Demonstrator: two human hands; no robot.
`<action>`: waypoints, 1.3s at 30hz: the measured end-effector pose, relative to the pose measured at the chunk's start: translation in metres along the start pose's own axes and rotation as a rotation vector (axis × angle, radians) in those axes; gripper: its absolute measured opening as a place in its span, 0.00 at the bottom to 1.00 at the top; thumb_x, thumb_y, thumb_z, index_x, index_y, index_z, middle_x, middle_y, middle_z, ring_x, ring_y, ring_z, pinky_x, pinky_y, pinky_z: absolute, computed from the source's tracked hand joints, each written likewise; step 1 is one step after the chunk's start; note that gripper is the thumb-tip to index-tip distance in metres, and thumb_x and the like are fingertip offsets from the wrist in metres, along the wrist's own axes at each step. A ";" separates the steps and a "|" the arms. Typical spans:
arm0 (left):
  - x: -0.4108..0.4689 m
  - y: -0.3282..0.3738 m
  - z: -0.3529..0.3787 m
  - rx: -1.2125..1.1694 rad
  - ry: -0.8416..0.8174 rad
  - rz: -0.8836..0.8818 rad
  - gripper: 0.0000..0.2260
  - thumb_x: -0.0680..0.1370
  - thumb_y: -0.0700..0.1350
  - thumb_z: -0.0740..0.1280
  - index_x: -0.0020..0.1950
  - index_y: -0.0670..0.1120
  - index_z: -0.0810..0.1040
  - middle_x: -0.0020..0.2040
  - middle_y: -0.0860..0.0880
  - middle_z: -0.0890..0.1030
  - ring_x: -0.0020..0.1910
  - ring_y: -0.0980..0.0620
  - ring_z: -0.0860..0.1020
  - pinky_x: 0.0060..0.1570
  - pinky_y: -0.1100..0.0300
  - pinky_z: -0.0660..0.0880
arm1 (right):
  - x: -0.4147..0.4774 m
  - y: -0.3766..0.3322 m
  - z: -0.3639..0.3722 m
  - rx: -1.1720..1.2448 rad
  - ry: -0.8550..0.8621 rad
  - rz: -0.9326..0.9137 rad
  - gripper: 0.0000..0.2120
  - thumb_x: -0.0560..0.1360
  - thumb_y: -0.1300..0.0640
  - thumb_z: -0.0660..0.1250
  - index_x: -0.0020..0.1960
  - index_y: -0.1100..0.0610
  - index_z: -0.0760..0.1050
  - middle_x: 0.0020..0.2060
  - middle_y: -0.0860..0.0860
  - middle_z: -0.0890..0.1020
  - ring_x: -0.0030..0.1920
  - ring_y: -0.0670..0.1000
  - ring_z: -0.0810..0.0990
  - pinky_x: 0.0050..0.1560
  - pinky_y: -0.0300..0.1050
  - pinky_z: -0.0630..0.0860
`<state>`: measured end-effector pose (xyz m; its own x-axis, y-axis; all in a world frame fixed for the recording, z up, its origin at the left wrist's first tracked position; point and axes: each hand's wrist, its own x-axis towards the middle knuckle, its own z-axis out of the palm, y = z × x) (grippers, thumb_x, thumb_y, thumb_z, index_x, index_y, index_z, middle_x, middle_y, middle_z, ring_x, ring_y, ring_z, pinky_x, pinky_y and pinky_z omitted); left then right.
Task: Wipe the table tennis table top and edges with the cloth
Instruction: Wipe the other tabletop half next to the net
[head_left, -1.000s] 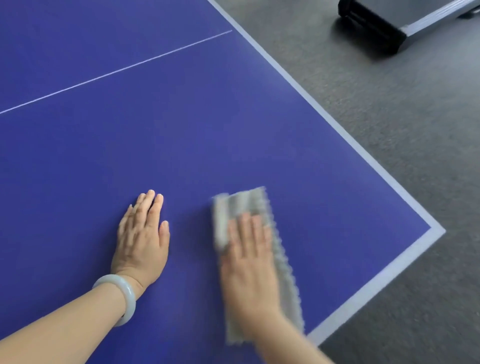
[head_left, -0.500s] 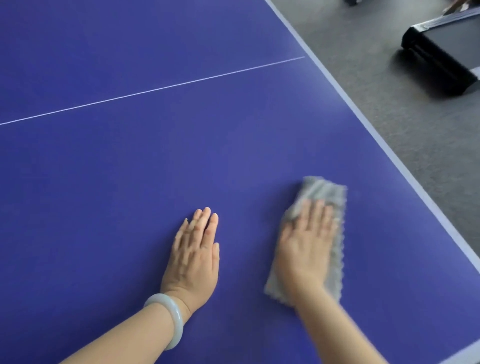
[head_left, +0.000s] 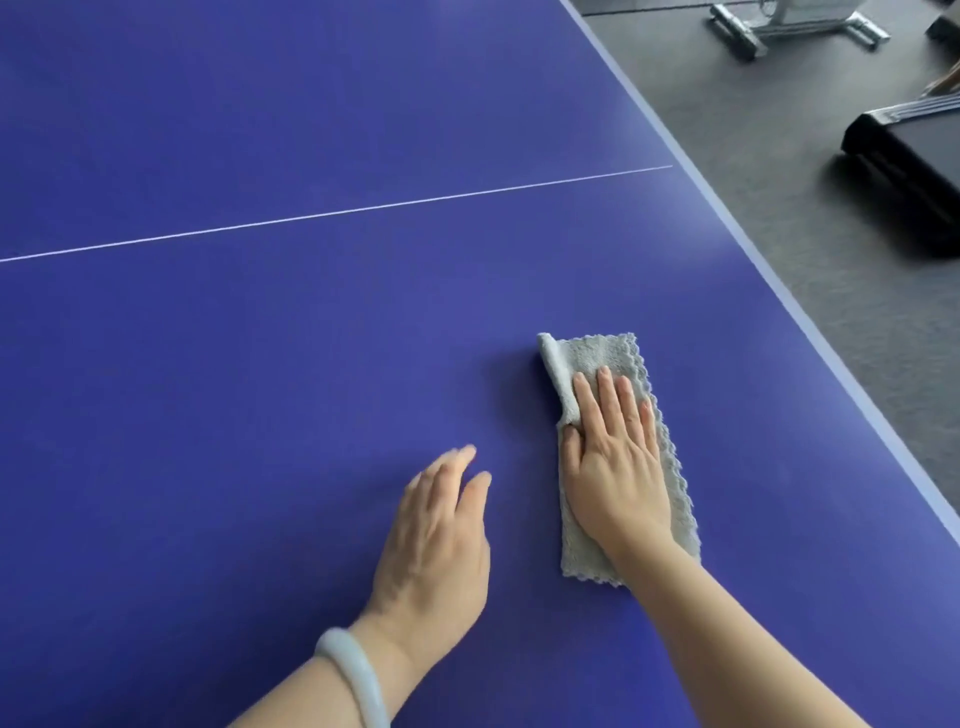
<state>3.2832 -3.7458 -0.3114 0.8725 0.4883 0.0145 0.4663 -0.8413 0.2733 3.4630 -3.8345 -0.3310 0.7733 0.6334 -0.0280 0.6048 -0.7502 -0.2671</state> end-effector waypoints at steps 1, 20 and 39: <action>0.017 0.001 -0.002 -0.002 0.007 -0.001 0.24 0.70 0.38 0.73 0.65 0.38 0.77 0.69 0.39 0.74 0.68 0.39 0.74 0.67 0.45 0.71 | -0.001 -0.001 0.000 0.000 -0.011 -0.005 0.27 0.84 0.49 0.48 0.82 0.45 0.48 0.81 0.45 0.46 0.80 0.45 0.38 0.78 0.44 0.33; 0.115 0.001 0.020 0.151 0.043 -0.269 0.25 0.80 0.50 0.51 0.73 0.41 0.71 0.74 0.40 0.69 0.74 0.42 0.67 0.72 0.45 0.66 | 0.163 -0.004 0.002 -0.017 -0.036 0.143 0.28 0.83 0.48 0.48 0.82 0.47 0.47 0.82 0.53 0.45 0.81 0.58 0.39 0.78 0.58 0.36; 0.113 0.002 0.020 0.181 0.043 -0.269 0.25 0.80 0.51 0.53 0.73 0.41 0.71 0.75 0.41 0.68 0.75 0.43 0.66 0.70 0.46 0.62 | 0.219 -0.041 0.011 -0.038 -0.072 -0.415 0.26 0.84 0.48 0.51 0.81 0.50 0.54 0.81 0.52 0.54 0.81 0.56 0.47 0.80 0.54 0.40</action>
<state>3.3859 -3.6966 -0.3282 0.7091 0.7051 0.0069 0.7013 -0.7062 0.0978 3.6052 -3.6633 -0.3370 0.4478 0.8941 0.0067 0.8700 -0.4340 -0.2340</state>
